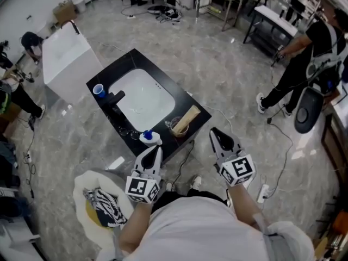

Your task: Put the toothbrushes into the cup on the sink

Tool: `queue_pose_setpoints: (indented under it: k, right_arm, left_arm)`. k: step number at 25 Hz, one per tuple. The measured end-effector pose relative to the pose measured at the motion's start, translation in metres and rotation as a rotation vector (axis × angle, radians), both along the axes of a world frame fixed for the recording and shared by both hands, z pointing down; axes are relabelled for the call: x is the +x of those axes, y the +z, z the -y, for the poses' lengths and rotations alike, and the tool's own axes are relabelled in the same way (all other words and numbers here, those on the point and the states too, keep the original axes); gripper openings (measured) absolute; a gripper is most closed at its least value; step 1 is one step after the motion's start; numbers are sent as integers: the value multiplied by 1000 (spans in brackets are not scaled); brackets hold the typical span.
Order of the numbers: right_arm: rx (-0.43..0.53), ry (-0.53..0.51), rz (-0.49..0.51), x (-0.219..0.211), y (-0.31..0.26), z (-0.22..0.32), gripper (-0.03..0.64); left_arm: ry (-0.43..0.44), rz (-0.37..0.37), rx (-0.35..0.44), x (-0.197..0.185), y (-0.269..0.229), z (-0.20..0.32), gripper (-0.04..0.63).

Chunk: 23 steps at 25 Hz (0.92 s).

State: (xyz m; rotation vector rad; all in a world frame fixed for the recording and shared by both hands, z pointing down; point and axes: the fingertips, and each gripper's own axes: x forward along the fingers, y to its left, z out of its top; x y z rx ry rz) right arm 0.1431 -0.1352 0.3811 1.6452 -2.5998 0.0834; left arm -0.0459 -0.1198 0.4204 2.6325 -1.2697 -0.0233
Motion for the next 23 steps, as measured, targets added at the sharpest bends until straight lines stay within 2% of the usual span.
queue_pose_setpoints:
  k: [8, 16, 23]
  right_arm:
    - [1, -11, -2, -17, 1, -3, 49]
    - [33, 38, -46, -5, -15, -2, 49]
    - [14, 42, -32, -25, -14, -5, 49]
  left_arm:
    - [12, -8, 4, -8, 0, -1, 2]
    - [46, -28, 19, -9, 1, 2, 2]
    - [66, -40, 26, -19, -6, 7, 2]
